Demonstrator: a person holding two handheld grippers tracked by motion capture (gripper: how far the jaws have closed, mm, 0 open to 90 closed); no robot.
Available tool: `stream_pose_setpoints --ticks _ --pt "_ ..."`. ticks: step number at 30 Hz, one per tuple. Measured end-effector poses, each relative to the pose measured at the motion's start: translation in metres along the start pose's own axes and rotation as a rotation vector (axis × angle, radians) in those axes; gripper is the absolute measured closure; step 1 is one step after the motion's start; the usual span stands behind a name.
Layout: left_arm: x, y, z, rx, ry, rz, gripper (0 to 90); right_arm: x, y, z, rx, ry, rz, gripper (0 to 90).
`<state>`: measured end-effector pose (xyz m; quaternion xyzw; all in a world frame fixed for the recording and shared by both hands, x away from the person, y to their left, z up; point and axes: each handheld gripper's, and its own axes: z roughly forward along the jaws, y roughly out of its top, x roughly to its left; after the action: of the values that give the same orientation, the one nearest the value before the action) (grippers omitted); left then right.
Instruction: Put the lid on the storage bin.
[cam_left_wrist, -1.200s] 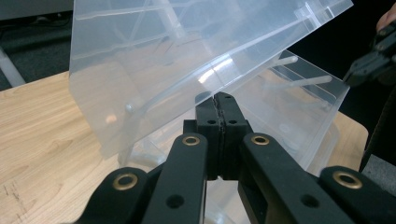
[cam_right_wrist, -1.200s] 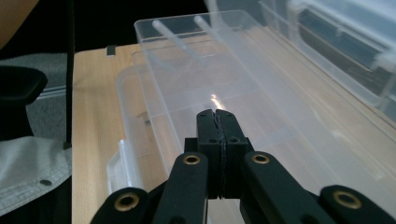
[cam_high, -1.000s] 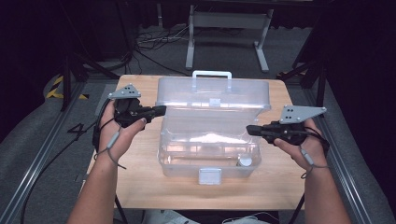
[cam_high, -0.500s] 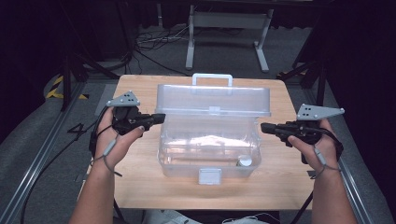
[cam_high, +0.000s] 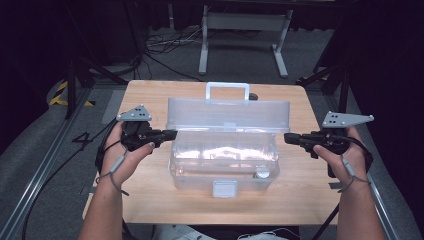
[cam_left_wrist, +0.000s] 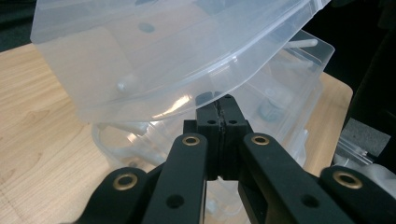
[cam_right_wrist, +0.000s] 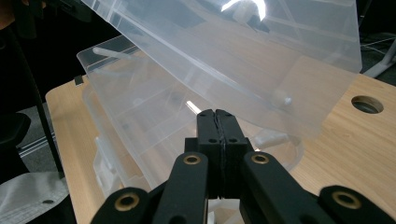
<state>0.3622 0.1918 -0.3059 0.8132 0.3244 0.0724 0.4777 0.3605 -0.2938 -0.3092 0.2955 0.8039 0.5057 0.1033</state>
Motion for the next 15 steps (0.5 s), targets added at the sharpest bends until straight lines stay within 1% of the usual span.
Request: stream_pose_setpoints --ticks 2,4,5,9,15 --pt "-0.0007 -0.0009 -0.0002 0.009 -0.003 -0.003 90.0 0.0004 -0.0001 0.0 0.009 0.003 0.0 90.0" --pt "-0.0011 -0.0023 -0.001 0.02 -0.003 0.002 90.0 0.0014 -0.0001 0.0002 0.02 0.004 -0.001 90.0" --pt "-0.0018 -0.0027 -0.0014 0.023 -0.004 -0.004 90.0 0.002 0.0 0.0002 0.029 0.004 -0.002 90.0" --pt "-0.0034 -0.0042 -0.0021 0.037 -0.012 0.002 90.0 0.0033 -0.0001 0.0009 0.052 0.014 -0.002 90.0" --pt "-0.0057 -0.0061 -0.0029 0.065 -0.015 0.002 90.0 0.006 -0.0001 0.0023 0.091 0.026 0.008 90.0"
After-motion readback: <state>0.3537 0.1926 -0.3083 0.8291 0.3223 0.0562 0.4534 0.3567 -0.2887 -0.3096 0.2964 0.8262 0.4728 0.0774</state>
